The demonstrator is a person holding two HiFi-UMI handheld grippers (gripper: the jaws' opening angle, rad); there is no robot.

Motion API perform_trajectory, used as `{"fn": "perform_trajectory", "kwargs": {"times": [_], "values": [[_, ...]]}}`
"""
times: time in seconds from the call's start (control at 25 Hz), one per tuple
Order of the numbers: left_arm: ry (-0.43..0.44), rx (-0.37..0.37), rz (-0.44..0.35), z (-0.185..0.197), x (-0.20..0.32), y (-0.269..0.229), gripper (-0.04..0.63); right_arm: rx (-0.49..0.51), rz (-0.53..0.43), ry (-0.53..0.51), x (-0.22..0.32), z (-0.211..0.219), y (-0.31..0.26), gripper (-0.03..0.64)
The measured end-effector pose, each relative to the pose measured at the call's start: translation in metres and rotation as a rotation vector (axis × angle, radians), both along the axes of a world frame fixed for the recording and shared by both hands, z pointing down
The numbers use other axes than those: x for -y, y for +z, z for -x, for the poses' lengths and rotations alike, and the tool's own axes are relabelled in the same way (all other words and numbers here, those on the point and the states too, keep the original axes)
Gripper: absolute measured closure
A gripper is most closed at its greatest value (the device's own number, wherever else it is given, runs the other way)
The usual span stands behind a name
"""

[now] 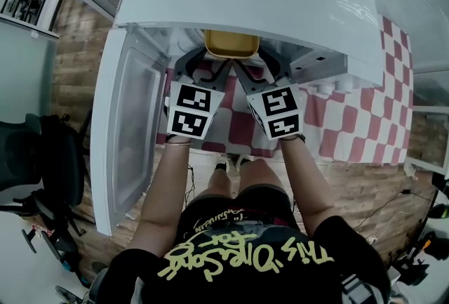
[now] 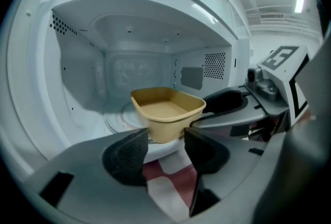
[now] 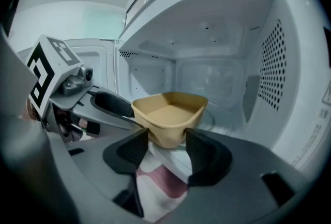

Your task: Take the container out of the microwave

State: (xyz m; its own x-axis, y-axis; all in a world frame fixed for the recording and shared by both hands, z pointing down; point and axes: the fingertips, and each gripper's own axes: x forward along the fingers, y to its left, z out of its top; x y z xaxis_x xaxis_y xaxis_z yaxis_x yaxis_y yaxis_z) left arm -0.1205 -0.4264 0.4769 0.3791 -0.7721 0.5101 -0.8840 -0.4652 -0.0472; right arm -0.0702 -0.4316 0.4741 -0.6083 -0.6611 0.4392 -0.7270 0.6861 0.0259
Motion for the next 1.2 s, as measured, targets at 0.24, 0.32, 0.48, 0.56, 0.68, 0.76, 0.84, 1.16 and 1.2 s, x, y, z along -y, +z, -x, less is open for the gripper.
{"fn": "perform_trajectory", "kwargs": {"times": [0.24, 0.32, 0.48, 0.56, 0.68, 0.76, 0.84, 1.16, 1.2], "values": [[-0.011, 0.015, -0.001, 0.002, -0.004, 0.0, 0.377, 0.007, -0.008, 0.03, -0.006, 0.001, -0.001, 0.402], [-0.012, 0.018, -0.003, 0.002, -0.007, 0.0, 0.377, 0.006, -0.011, 0.035, -0.009, 0.002, -0.001, 0.401], [-0.02, 0.011, -0.009, 0.003, -0.013, -0.004, 0.38, 0.005, -0.019, 0.043, -0.014, 0.001, -0.004, 0.4], [-0.024, 0.009, -0.008, 0.003, -0.019, -0.004, 0.38, 0.009, -0.013, 0.042, -0.019, 0.001, -0.004, 0.4], [-0.026, 0.003, -0.005, 0.003, -0.028, -0.003, 0.382, 0.01, -0.006, 0.044, -0.028, 0.002, -0.003, 0.4], [-0.026, -0.001, -0.002, 0.002, -0.033, -0.003, 0.382, 0.011, -0.003, 0.044, -0.034, 0.002, -0.004, 0.4], [-0.024, -0.003, -0.001, 0.002, -0.037, -0.004, 0.382, 0.011, 0.001, 0.046, -0.038, 0.001, -0.004, 0.401], [-0.024, -0.007, -0.027, 0.002, -0.056, -0.015, 0.385, 0.028, -0.011, 0.059, -0.057, 0.001, -0.016, 0.402], [-0.024, -0.008, -0.03, 0.002, -0.059, -0.017, 0.385, 0.03, -0.011, 0.059, -0.06, 0.002, -0.017, 0.402]]}}
